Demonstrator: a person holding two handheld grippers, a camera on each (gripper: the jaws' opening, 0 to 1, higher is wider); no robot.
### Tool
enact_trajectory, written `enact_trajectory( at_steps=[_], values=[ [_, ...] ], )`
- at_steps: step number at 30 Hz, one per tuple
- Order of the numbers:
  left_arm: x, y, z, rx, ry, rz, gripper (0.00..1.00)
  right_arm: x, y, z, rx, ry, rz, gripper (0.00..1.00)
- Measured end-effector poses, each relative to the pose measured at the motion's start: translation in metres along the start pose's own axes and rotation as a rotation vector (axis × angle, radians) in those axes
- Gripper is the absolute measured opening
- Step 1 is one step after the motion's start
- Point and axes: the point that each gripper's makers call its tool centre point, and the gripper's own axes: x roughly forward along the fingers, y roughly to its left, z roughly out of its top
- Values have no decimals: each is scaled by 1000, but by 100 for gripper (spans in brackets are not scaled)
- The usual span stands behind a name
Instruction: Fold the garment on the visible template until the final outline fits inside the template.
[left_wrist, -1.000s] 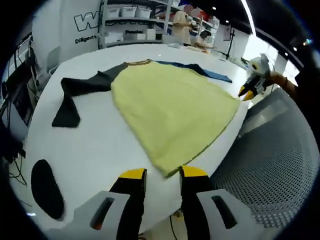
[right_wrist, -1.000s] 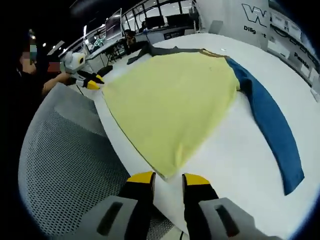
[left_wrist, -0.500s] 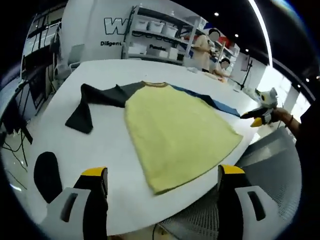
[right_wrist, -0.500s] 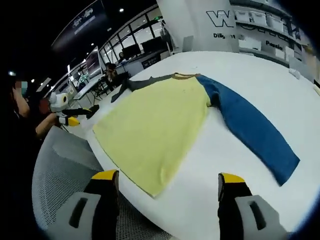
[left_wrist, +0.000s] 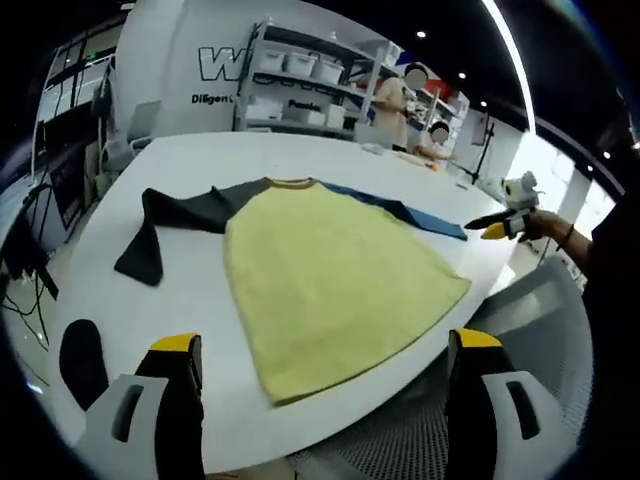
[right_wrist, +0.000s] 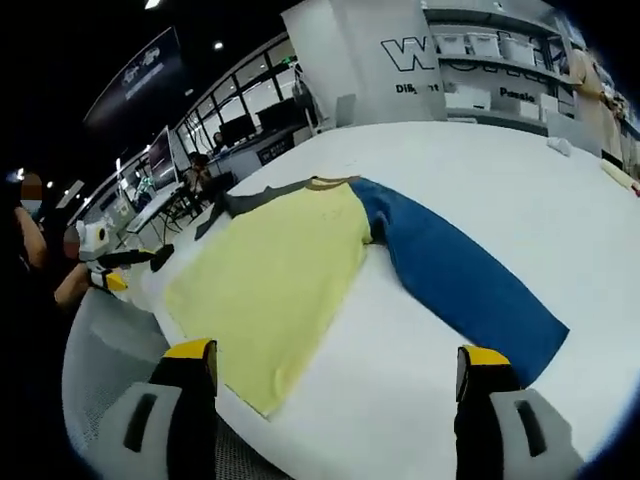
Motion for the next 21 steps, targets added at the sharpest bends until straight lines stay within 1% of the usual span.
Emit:
enact_trajectory(
  at_steps=[1, 5, 6, 7, 10, 12, 14, 16, 19, 21],
  values=[
    [1, -2, 0, 4, 2, -4, 99, -1, -9, 4, 23, -12, -16, 99],
    [4, -12, -2, 5, 8, -24, 99, -2, -24, 8, 44, -23, -53, 99],
    [5, -15, -2, 3, 10, -30, 99, -4, -35, 9, 39, -24, -92, 99],
    [5, -15, -2, 7, 11, -29, 99, -4, -39, 9, 43, -24, -108, 99],
    [5, -15, -1, 16, 12, -22, 99, -5, -45, 9, 46, -25, -124, 97],
    [3, -14, 1, 3, -5, -10, 99, -7, -71, 13, 93, -56, -180, 97],
    [2, -13, 2, 7, -10, 5, 99, -8, -83, 12, 116, -52, -207, 94],
    [2, -13, 2, 11, -12, 15, 99, -7, -90, 12, 124, -55, -218, 94],
    [0, -12, 5, 25, -22, 43, 99, -8, -106, 15, 180, -89, -252, 93],
    [-1, -13, 7, 30, -30, 47, 99, -8, -116, 14, 183, -87, -277, 92]
  ],
)
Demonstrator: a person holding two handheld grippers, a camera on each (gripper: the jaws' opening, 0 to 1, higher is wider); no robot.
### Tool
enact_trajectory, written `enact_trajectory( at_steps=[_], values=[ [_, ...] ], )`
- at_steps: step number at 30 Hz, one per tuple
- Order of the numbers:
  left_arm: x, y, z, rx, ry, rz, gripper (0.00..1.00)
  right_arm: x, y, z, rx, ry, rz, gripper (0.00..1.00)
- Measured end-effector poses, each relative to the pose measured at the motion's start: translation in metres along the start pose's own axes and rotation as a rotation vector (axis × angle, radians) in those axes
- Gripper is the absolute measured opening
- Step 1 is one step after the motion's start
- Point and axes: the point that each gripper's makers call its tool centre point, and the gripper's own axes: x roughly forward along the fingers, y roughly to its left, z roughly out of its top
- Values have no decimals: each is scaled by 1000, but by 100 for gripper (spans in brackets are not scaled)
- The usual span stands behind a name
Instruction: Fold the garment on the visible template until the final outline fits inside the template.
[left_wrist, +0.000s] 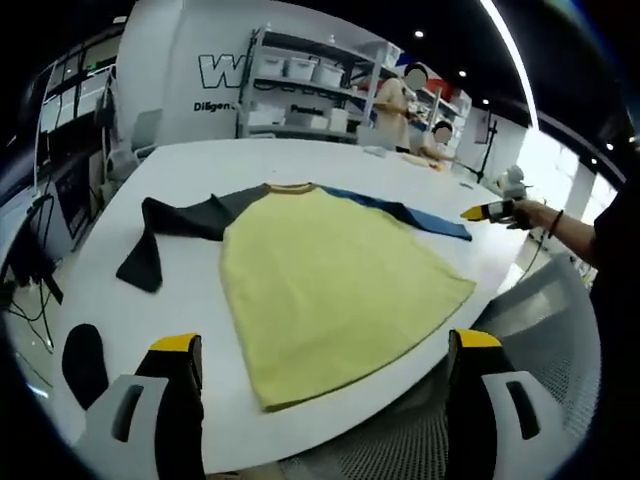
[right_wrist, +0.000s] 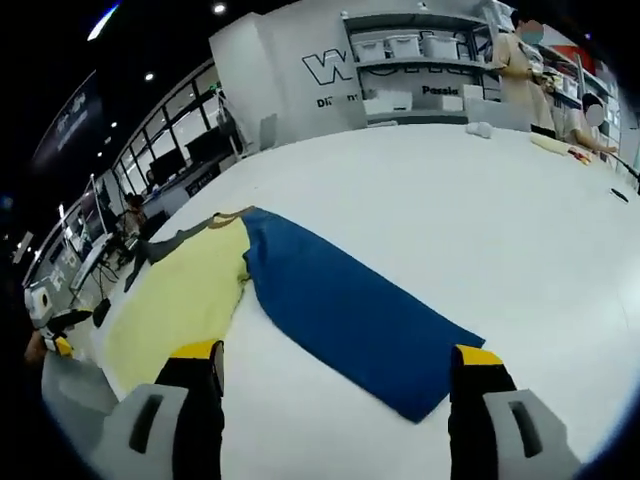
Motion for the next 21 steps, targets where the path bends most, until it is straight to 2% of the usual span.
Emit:
enact_trajectory(
  at_steps=[2, 4, 6, 7, 8, 11, 14, 16, 17, 18, 21],
  values=[
    [0, 1, 1, 0, -6, 7, 99, 2, -9, -1, 12, 10, -32, 89],
    [-1, 2, 3, -4, -17, 13, 98, 9, -22, 2, 82, -14, -44, 86],
    [-2, 2, 4, -5, -26, 16, 97, 11, -30, 0, 94, 5, -70, 84],
    [-3, 2, 5, 2, -30, 23, 96, 12, -42, -2, 24, 23, -125, 83],
    [-3, 3, 5, 4, -29, 26, 96, 13, -47, -5, -1, 45, -144, 81],
    [-2, 3, 4, 4, -25, 28, 96, 19, -56, -12, -12, 74, -157, 69],
    [-3, 3, 6, 6, -33, 36, 94, 19, -70, -18, -59, 96, -216, 62],
    [-4, 4, 9, 13, -53, 49, 92, 21, -70, -21, -59, 113, -207, 55],
    [-4, 5, 9, 11, -57, 52, 92, 22, -72, -23, -43, 108, -202, 52],
    [-4, 4, 9, 12, -56, 54, 93, 23, -73, -20, -66, 92, -198, 50],
    [-4, 4, 10, 18, -58, 60, 92, 20, -85, -25, -104, 115, -259, 41]
  ],
)
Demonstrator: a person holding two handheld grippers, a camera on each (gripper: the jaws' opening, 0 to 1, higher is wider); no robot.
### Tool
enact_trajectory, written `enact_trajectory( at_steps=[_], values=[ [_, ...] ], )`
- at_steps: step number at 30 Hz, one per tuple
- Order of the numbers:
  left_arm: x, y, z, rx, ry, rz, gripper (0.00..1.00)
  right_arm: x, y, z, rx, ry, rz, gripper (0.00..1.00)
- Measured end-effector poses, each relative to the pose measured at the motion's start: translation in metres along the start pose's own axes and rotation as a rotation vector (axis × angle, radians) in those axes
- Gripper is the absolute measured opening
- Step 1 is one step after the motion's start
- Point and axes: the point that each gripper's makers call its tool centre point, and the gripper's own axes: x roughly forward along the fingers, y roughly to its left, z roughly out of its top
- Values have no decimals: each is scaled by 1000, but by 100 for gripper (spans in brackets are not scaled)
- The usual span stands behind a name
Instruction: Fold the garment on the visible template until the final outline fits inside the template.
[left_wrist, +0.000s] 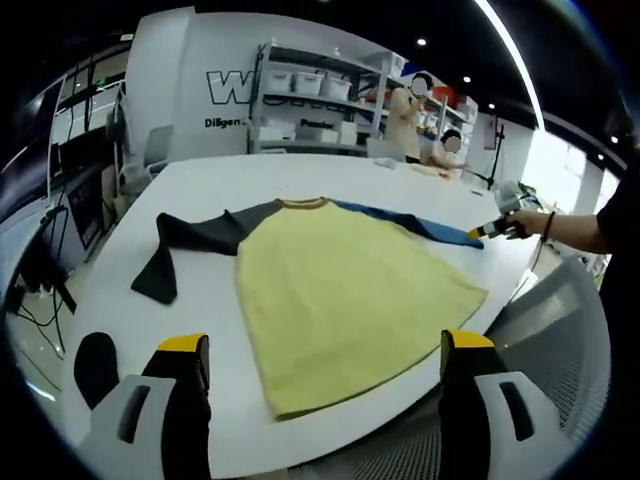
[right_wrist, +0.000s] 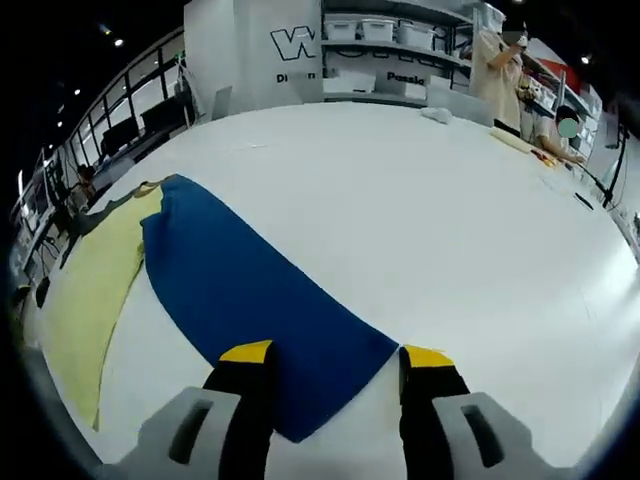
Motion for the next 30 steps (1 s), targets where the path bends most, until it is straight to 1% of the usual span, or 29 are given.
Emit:
enact_trajectory(
  at_steps=[3, 4, 7, 8, 9, 10, 11, 12, 15, 18, 19, 21, 26, 28, 30],
  values=[
    [0, -1, 0, 3, 5, 3, 91, 1, 4, 4, 12, -24, 18, 31],
    [0, -1, 0, 4, 6, 4, 91, 3, 3, 5, 11, -18, 17, 29],
    [0, -1, 1, 4, 1, 5, 90, 7, -1, 7, 10, -19, 14, 13],
    [0, -1, 1, 4, 0, 4, 90, 7, -1, 8, 12, -18, 14, 5],
    [0, -2, 2, 9, -1, 4, 90, 9, -8, 8, 3, 6, -14, 0],
    [0, -3, 2, 10, 0, 2, 90, 9, -13, 9, -12, 17, -33, 0],
    [0, -3, 2, 14, -1, 2, 90, 11, -13, 11, -11, 9, -28, 0],
    [0, -5, 3, 27, 0, -8, 90, 11, -16, 12, -1, 15, -44, 0],
    [0, -8, 3, 30, -3, -23, 90, 13, -14, 16, -6, 26, -26, 0],
    [0, -8, 1, 41, 12, -18, 90, 13, -17, 17, -8, 31, -26, 0],
    [1, -9, 1, 46, 12, -20, 90, 14, -20, 19, -23, 45, -26, 0],
    [1, -8, 1, 43, 13, -21, 90, 15, -23, 20, -24, 49, -32, 0],
    [1, -11, 0, 37, 20, -36, 92, 19, -37, 34, -24, 34, -55, 0],
    [3, -11, -1, 44, 22, -45, 92, 27, -46, 45, -46, 36, -79, 0],
    [4, -13, -2, 45, 32, -56, 92, 32, -50, 52, -46, 27, -93, 0]
  ],
)
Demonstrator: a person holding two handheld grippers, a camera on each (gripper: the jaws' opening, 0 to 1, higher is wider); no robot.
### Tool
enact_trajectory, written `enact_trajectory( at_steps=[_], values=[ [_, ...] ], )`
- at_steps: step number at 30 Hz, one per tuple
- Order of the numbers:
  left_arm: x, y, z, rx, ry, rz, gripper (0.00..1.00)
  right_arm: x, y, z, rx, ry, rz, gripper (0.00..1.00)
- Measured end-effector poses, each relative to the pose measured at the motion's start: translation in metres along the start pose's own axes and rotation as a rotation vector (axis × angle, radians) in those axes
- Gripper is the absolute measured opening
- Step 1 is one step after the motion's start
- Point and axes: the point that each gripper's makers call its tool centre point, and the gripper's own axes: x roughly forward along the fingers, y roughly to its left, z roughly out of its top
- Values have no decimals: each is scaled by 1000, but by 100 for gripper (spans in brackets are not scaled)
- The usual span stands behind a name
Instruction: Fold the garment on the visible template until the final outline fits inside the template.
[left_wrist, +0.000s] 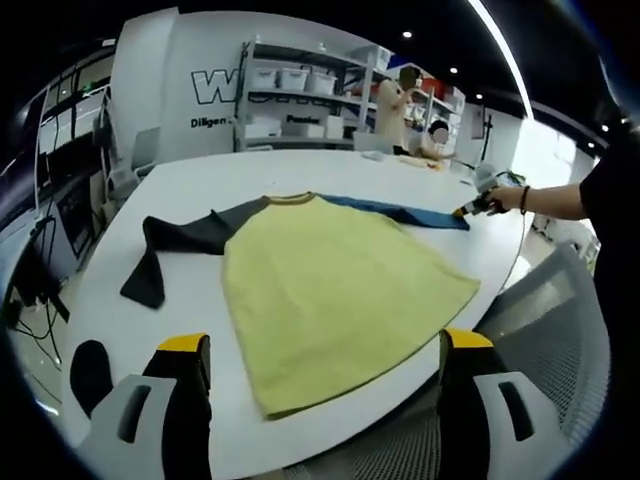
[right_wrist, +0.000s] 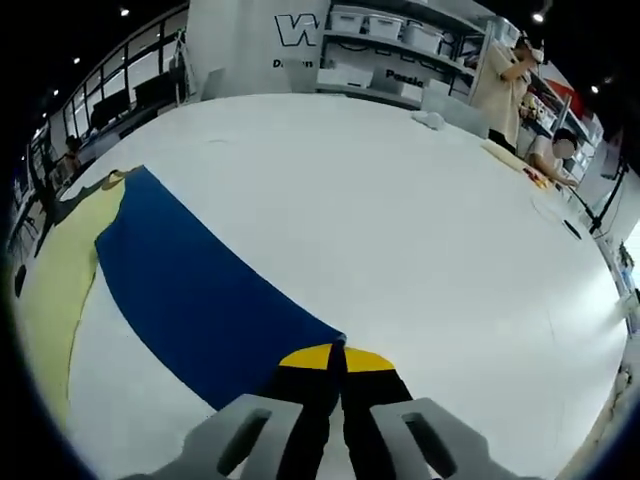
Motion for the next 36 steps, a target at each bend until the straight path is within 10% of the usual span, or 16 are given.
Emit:
enact_trajectory(
  at_steps=[21, 36],
  values=[
    [6, -4, -7, 39, 33, -33, 98, 43, -32, 31, 85, 17, -31, 0],
    [4, -1, -6, 22, 25, -6, 99, 11, -13, 15, 230, 11, 12, 34]
  ],
)
